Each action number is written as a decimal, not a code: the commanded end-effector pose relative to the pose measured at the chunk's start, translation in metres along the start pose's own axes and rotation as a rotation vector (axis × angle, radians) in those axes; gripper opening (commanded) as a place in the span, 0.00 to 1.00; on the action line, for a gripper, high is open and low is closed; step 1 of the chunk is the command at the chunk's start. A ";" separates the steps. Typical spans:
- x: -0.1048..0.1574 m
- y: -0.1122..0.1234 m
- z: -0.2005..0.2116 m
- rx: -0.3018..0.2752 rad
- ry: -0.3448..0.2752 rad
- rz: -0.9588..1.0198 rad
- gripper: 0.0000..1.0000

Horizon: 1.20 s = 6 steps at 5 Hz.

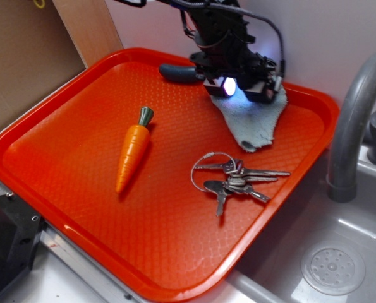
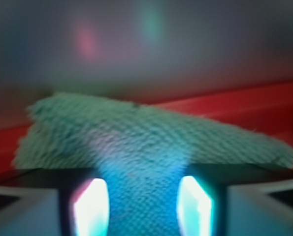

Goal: Grab the blue cloth.

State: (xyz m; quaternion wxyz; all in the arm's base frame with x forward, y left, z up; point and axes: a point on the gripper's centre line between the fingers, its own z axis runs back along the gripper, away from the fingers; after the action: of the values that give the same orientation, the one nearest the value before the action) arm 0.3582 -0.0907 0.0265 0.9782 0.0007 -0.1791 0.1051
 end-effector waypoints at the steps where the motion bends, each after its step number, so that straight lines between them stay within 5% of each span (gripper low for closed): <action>1: 0.016 0.017 0.058 -0.061 -0.060 0.122 0.00; 2: 0.002 -0.007 0.091 -0.243 -0.007 0.135 0.00; 3: -0.011 -0.019 0.097 -0.278 0.051 0.137 1.00; 5: -0.044 -0.012 0.070 -0.123 0.157 0.187 1.00; 6: -0.052 -0.011 0.074 -0.126 0.191 0.216 1.00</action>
State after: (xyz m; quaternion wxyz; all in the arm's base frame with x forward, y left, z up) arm 0.2838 -0.1086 0.0488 0.9726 -0.0780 -0.0762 0.2054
